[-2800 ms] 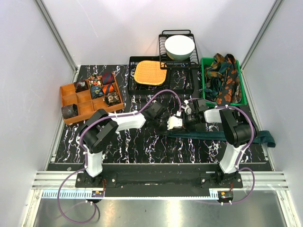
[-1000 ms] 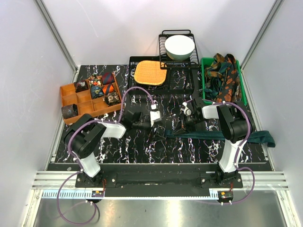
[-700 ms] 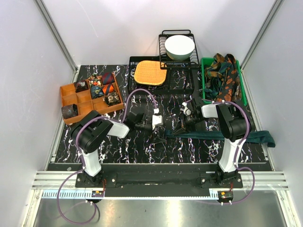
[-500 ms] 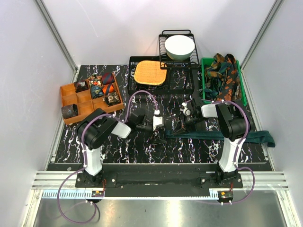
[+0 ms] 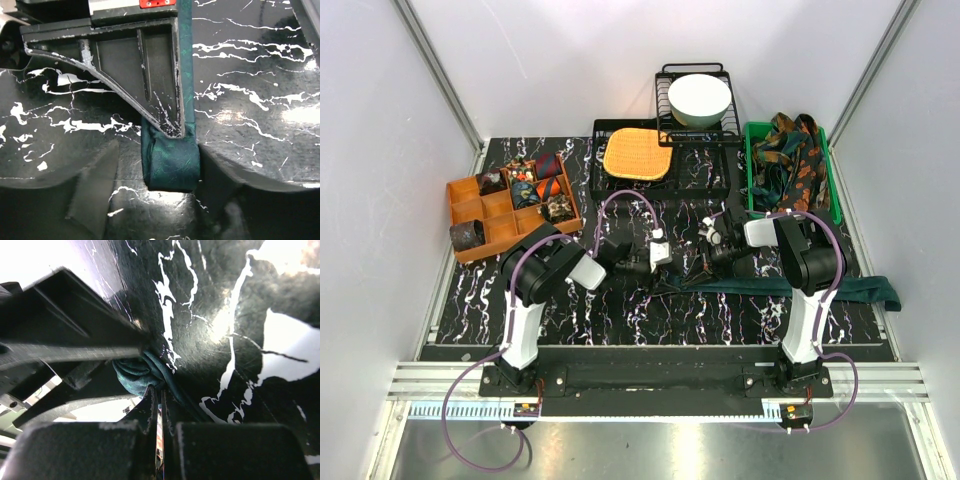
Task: Roll the ties
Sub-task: Roll the tie at the center of the board.
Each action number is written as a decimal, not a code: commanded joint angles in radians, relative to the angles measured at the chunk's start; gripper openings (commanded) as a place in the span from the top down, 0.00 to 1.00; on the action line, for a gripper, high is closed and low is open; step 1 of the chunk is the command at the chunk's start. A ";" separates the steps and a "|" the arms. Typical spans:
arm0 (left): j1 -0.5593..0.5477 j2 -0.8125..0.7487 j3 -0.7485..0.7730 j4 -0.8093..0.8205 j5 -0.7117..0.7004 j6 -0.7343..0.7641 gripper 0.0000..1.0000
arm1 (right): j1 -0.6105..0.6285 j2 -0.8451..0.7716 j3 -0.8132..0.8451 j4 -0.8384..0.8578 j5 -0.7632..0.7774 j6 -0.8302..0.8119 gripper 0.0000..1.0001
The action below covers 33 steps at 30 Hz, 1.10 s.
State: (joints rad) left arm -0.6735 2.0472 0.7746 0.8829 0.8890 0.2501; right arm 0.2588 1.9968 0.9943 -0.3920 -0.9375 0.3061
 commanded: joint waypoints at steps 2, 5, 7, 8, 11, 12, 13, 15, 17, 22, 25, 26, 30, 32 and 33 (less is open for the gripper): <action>-0.006 -0.001 -0.001 0.018 0.016 0.047 0.50 | -0.009 0.060 -0.011 -0.030 0.143 -0.027 1.00; -0.006 -0.022 -0.018 -0.033 0.011 0.092 0.56 | -0.012 0.065 -0.010 -0.030 0.138 -0.025 1.00; -0.005 -0.036 -0.029 -0.088 0.005 0.139 0.60 | -0.012 0.066 -0.010 -0.030 0.134 -0.027 1.00; -0.006 -0.054 -0.028 -0.113 -0.002 0.149 0.66 | -0.013 0.065 -0.010 -0.031 0.129 -0.027 1.00; -0.006 -0.093 0.012 -0.275 -0.039 0.199 0.76 | -0.012 0.051 -0.013 -0.028 0.105 -0.030 0.93; -0.011 -0.104 0.028 -0.397 -0.070 0.245 0.80 | -0.013 0.042 -0.013 -0.030 0.098 -0.028 0.90; -0.011 -0.123 0.061 -0.462 -0.085 0.270 0.80 | -0.013 0.016 -0.016 -0.030 0.082 -0.028 0.84; -0.024 -0.139 0.098 -0.651 -0.137 0.366 0.84 | -0.013 -0.015 -0.020 -0.034 0.080 -0.027 0.79; -0.038 -0.151 0.147 -0.814 -0.185 0.419 0.86 | -0.020 -0.059 -0.020 -0.039 0.068 -0.028 0.73; -0.064 -0.122 0.230 -1.039 -0.309 0.511 0.91 | -0.058 -0.131 -0.025 -0.077 0.045 -0.039 0.62; -0.084 -0.119 0.256 -1.117 -0.370 0.515 0.87 | -0.076 -0.156 -0.036 -0.074 0.031 -0.051 0.62; -0.093 -0.119 0.258 -1.130 -0.398 0.511 0.86 | -0.076 -0.161 -0.048 -0.067 0.020 -0.042 0.62; -0.118 -0.119 0.294 -1.161 -0.433 0.470 0.83 | -0.067 -0.162 -0.092 0.082 -0.046 0.045 0.60; -0.136 -0.102 0.324 -1.199 -0.462 0.456 0.82 | -0.059 -0.159 -0.114 0.172 -0.055 0.097 0.59; -0.138 -0.096 0.334 -1.210 -0.469 0.445 0.82 | -0.049 -0.156 -0.115 0.197 -0.064 0.108 0.58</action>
State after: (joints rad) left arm -0.7925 1.9064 1.0966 -0.1070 0.5751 0.7120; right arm 0.1860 1.8690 0.9031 -0.3500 -0.9470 0.3313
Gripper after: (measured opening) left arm 0.252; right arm 0.408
